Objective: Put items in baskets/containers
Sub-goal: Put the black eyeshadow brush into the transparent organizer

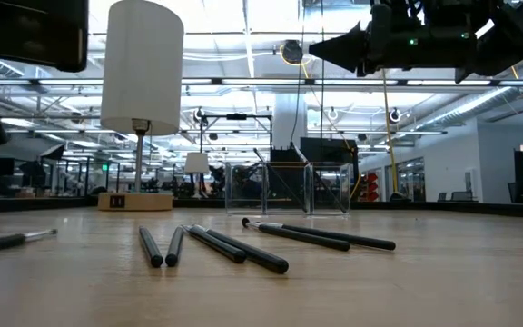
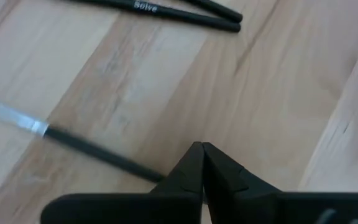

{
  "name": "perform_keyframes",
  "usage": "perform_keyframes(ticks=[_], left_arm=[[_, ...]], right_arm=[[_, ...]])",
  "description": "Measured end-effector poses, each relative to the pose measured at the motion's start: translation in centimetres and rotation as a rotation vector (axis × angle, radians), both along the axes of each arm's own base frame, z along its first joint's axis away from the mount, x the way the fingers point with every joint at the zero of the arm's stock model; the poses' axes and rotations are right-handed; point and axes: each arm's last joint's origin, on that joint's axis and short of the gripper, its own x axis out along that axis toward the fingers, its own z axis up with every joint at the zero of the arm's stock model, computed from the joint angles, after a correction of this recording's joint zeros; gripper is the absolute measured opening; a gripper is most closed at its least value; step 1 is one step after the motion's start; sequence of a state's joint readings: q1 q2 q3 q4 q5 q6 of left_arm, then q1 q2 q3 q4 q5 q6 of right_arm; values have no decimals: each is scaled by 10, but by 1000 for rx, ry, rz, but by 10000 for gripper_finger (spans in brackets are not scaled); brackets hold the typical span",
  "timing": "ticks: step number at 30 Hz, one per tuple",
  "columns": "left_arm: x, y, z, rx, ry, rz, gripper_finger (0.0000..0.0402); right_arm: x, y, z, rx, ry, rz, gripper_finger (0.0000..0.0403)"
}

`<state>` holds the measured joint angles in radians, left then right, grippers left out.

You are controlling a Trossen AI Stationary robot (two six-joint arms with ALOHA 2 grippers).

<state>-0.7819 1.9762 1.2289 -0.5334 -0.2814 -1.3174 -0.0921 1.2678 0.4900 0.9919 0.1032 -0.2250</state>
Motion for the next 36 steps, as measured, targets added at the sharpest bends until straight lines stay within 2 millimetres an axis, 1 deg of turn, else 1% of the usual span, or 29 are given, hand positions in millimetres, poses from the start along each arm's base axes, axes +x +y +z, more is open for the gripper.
perform_keyframes(ticks=[3,8,13,19,23,26,29,32,36], left_arm=[[-4,-3,0,-14,11,9,14],[-11,-7,0,-28,50,32,4],[-18,-9,-1,-27,80,38,14],[-24,-13,-1,-17,103,25,4],[-30,-15,-1,-2,119,21,12],[-31,-16,0,6,105,-12,8],[-29,-14,6,-17,100,-31,5],[-24,-7,18,-64,111,-17,16],[-7,0,40,-89,95,-35,18]], right_arm=[[0,0,0,1,-2,0,0],[0,0,0,13,0,2,0],[0,0,-2,30,14,4,0],[1,0,-6,34,56,3,0],[1,0,-6,37,56,6,0],[1,0,-7,56,59,7,0],[1,0,-7,61,59,8,0],[1,0,-8,62,68,8,0],[1,0,-8,62,68,8,0]])
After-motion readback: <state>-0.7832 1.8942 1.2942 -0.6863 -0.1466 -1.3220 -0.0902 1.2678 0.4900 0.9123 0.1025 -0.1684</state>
